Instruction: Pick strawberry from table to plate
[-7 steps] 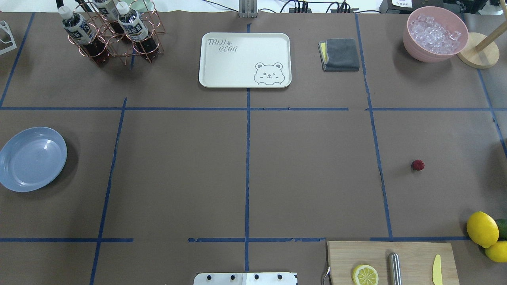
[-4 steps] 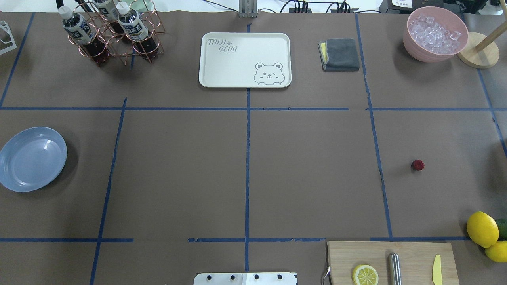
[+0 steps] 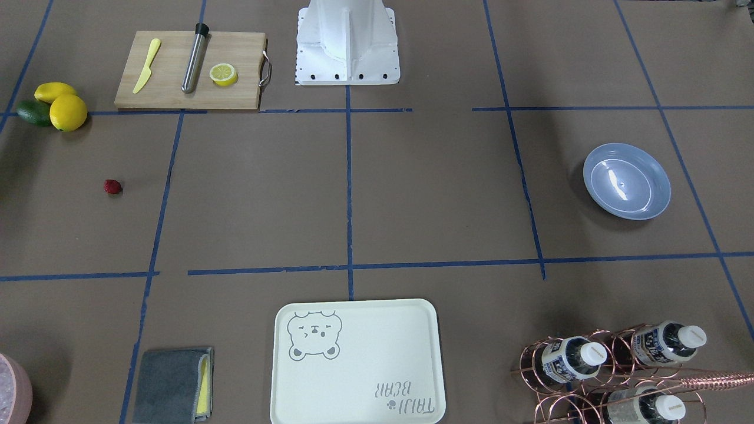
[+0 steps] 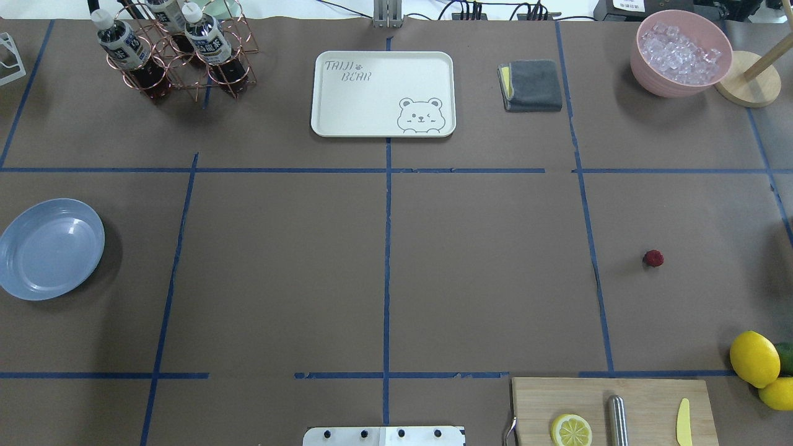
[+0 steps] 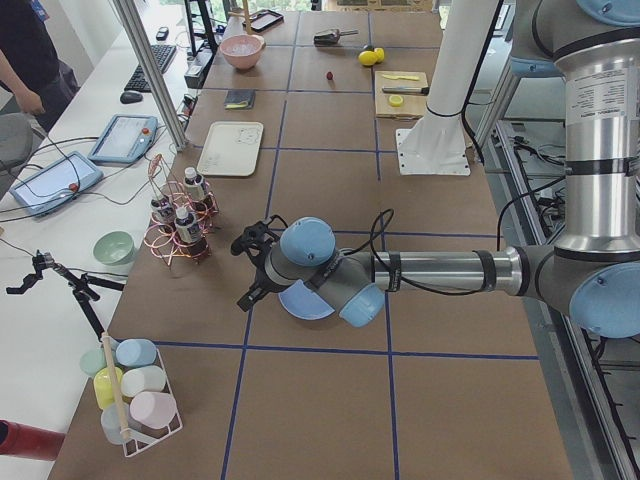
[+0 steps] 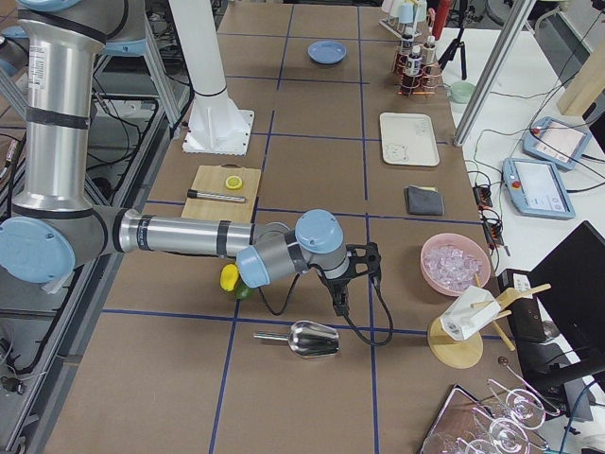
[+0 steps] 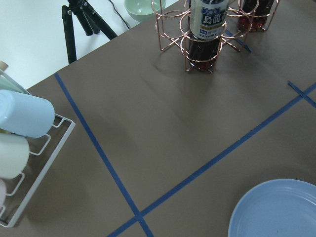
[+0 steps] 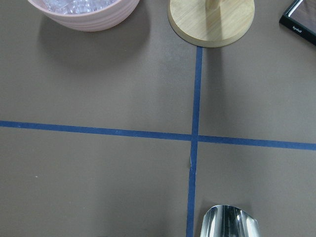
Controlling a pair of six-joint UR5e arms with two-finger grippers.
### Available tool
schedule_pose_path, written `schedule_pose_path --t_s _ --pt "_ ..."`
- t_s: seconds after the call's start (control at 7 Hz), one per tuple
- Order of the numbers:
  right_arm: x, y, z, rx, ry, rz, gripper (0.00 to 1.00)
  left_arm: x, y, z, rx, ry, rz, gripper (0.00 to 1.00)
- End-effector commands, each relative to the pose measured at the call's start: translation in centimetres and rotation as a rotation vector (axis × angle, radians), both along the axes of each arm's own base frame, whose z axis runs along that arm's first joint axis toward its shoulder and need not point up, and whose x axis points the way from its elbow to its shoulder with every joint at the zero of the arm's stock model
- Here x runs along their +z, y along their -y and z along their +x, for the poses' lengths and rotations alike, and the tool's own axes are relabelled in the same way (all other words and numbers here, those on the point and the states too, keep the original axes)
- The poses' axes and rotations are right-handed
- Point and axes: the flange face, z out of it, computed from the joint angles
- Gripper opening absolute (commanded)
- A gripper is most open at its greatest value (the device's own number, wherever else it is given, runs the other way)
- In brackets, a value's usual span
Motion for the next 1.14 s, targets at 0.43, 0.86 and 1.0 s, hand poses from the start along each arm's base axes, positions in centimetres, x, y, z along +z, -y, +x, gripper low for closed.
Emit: schedule_pose_path --t_s 0.43,0.86,1.0 --pt "0.0 0.0 0.0 -0.004 -0.001 0.012 1.0 10.1 -3.2 9.4 -0.09 -0.099 -0.286 0.72" --pt "0.3 -0.2 0.0 -0.004 -0.003 0.016 1.0 12.1 -4.6 13.9 -0.068 -0.081 -0.297 0.68" --pt "0.3 -0.2 0.0 -0.003 -0.003 0.015 1.0 12.1 -4.8 14.7 -0.051 -0.081 -0.305 0.68"
